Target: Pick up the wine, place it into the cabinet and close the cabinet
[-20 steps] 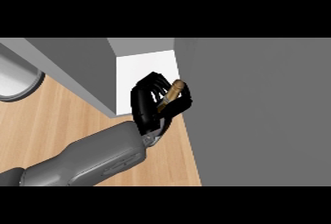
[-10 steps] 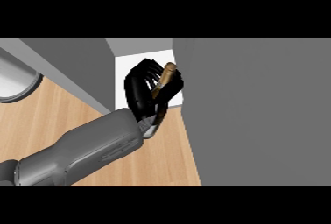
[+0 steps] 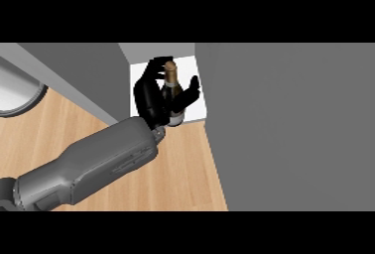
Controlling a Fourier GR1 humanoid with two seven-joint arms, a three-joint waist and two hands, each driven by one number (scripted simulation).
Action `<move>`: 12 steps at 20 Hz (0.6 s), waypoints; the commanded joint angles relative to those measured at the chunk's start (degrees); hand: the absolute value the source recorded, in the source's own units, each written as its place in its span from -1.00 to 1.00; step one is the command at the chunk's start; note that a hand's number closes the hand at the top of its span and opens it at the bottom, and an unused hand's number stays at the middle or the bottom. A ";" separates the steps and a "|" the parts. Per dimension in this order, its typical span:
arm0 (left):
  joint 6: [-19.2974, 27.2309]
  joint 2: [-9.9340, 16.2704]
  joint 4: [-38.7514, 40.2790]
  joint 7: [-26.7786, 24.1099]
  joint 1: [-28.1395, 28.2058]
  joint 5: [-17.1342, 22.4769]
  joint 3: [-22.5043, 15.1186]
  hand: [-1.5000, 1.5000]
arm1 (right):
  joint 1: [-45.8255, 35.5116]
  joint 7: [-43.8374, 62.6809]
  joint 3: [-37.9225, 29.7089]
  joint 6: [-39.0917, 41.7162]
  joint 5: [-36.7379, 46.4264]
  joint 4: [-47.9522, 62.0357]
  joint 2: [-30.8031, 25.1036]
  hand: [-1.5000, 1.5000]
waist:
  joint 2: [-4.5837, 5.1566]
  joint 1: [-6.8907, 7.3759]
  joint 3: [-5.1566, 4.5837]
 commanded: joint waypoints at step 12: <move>-1.14 1.13 4.81 -3.00 -0.19 5.77 -1.63 -1.00 | 0.36 0.27 0.87 -0.19 0.93 -0.93 0.42 -1.00 | -0.15 0.13 -0.07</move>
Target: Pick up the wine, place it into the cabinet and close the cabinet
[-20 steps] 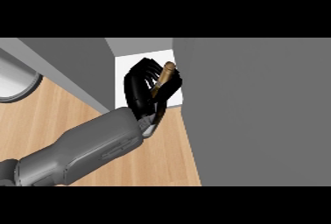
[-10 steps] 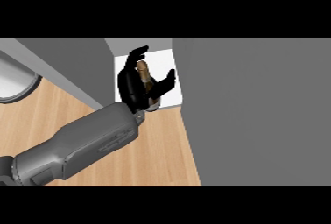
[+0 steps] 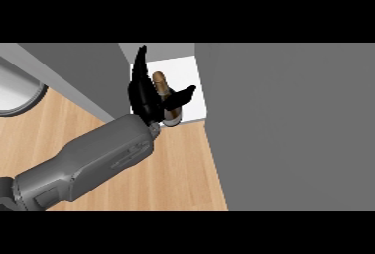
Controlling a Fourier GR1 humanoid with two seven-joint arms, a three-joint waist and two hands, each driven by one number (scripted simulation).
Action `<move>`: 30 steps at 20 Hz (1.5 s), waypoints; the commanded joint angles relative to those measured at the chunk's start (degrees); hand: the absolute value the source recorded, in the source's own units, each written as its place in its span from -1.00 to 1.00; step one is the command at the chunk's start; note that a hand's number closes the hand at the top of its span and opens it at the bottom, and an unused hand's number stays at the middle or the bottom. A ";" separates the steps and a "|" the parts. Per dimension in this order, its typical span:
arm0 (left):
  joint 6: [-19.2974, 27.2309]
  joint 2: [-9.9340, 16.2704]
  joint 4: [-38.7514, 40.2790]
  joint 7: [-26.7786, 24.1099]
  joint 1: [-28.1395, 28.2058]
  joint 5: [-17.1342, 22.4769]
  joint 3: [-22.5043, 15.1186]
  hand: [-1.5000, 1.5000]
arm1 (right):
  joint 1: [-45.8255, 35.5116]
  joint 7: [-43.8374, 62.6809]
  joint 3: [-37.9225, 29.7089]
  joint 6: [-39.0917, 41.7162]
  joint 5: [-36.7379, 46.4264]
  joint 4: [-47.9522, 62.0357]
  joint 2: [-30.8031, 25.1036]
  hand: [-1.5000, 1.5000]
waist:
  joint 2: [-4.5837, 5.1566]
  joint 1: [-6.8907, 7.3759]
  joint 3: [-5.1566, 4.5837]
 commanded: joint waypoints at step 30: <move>1.60 -6.54 -16.41 -19.47 4.25 1.97 3.58 -1.00 | 2.98 -0.03 0.72 -0.24 1.48 -1.71 1.42 -1.00 | -1.88 4.13 -0.04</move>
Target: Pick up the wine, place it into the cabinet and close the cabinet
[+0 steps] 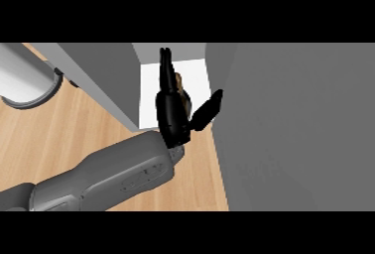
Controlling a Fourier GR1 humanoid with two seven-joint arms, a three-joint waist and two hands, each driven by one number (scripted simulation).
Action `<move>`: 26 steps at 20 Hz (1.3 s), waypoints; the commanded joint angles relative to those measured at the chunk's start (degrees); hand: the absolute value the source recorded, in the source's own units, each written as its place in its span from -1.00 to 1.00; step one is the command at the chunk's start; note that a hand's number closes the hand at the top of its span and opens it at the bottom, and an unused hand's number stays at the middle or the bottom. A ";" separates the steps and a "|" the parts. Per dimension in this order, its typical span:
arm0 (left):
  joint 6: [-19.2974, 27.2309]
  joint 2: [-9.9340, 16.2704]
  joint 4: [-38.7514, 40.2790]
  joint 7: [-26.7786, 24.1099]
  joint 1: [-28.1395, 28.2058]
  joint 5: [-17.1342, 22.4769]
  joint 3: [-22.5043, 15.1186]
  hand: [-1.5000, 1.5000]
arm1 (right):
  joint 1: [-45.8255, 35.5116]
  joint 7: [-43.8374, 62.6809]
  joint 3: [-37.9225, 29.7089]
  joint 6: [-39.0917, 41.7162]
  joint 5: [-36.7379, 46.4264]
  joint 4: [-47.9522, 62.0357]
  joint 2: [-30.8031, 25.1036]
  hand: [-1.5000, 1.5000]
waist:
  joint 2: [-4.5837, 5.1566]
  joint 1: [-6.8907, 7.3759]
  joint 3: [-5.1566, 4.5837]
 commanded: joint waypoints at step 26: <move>-0.50 1.42 -40.42 -24.19 25.18 4.46 -6.96 -1.00 | 3.33 0.88 -4.06 -2.90 1.15 -2.85 -0.51 -1.00 | -2.18 4.74 0.16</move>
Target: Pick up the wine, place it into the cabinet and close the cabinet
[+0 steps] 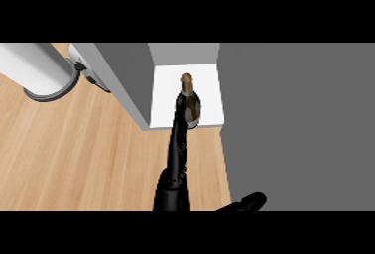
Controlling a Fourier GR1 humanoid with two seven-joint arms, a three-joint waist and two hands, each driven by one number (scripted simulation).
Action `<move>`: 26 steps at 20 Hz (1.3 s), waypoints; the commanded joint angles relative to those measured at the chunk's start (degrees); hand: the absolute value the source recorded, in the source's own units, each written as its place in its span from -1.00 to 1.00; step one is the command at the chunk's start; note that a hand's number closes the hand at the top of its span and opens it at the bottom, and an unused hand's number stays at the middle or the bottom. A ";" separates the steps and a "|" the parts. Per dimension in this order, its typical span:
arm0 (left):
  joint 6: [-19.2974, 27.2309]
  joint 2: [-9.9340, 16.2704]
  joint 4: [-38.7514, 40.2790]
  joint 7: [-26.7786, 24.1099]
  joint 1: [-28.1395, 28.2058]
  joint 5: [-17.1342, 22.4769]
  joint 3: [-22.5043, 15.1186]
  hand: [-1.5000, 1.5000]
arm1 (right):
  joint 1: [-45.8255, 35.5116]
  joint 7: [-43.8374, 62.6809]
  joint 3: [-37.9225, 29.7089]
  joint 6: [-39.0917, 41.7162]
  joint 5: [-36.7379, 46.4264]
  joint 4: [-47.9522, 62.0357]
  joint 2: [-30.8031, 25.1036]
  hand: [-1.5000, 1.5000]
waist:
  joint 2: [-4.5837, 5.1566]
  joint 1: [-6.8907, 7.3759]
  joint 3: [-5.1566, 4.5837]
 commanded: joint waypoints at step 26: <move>-16.10 27.79 -27.82 -25.79 28.38 16.63 6.42 1.00 | 14.50 1.22 11.59 23.06 -7.29 -3.66 -9.97 1.00 | -0.79 2.23 -0.30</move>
